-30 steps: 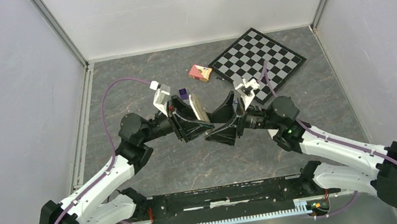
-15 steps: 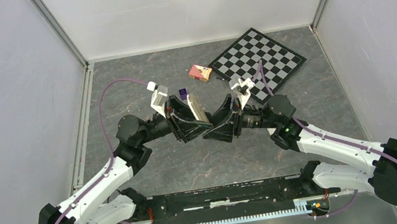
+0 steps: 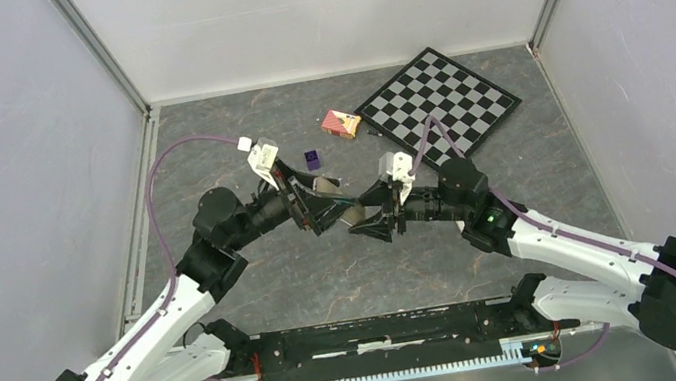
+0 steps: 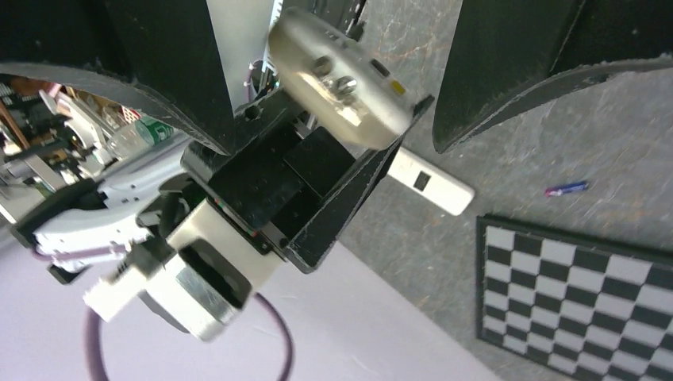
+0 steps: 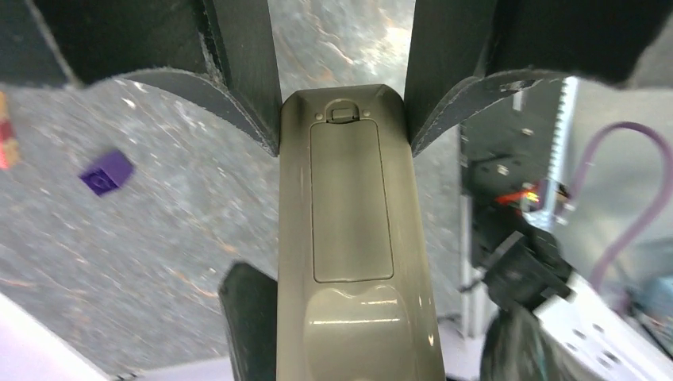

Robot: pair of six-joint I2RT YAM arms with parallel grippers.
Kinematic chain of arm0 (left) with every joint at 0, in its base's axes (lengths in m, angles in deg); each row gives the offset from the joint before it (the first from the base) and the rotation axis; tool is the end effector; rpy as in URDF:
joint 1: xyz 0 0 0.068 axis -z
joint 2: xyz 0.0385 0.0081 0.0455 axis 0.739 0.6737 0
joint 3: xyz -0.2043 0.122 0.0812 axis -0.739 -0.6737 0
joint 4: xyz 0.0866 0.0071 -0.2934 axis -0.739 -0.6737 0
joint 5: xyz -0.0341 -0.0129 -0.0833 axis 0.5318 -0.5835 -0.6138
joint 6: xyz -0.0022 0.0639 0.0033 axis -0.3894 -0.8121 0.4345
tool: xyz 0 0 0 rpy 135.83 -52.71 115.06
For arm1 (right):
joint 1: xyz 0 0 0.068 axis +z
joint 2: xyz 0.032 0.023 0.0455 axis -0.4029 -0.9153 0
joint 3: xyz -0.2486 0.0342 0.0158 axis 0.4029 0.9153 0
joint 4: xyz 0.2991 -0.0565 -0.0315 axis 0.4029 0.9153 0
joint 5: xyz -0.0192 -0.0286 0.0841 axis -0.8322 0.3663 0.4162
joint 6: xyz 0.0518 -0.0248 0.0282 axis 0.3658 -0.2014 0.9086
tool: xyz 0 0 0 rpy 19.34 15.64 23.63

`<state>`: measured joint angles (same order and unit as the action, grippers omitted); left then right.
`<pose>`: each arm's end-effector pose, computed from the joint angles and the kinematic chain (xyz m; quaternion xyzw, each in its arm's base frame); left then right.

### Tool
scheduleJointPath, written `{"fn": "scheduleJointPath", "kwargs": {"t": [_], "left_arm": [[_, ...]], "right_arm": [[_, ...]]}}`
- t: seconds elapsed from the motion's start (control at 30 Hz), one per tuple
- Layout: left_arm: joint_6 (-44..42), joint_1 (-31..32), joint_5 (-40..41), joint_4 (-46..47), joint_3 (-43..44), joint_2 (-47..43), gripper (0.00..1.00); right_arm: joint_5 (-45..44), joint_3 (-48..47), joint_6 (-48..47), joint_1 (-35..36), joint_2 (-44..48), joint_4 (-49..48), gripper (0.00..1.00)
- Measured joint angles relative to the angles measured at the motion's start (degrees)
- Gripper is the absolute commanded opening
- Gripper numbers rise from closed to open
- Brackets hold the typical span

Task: Load the batteries into the remote control
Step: Adjust the remote control.

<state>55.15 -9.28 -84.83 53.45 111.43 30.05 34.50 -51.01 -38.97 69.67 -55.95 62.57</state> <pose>0.2037 -0.1911 0.3207 0.1955 0.6391 -0.5678 0.4806 0.1942 0.2385 0.2612 -0.4168 0.5846 0.4731 0.5106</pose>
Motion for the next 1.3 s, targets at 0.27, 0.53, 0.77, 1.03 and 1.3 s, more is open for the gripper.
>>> {"fn": "scheduleJointPath", "kwargs": {"t": [0.27,0.53,0.77,1.03,1.3], "left_arm": [[0.11,-0.04,4.13,-18.21,8.63,3.58,0.75],[0.00,-0.04,2.60,-30.53,10.84,6.43,0.72],[0.00,-0.31,2.69,-34.36,10.84,4.26,0.72],[0.31,-1.75,4.20,-34.45,10.62,2.19,0.46],[0.37,-1.99,3.58,-34.40,10.05,3.50,0.55]], "right_arm": [[-9.99,-3.02,-17.16,1.86,-0.98,11.52,0.09],[-15.26,-3.45,-23.52,2.40,-1.07,15.08,0.08],[-16.06,-3.45,-25.99,2.36,-1.07,16.90,0.07],[-13.73,-3.48,-27.74,2.45,-1.66,18.60,0.06],[-12.92,-3.65,-28.83,2.78,-1.99,19.21,0.06]]}}
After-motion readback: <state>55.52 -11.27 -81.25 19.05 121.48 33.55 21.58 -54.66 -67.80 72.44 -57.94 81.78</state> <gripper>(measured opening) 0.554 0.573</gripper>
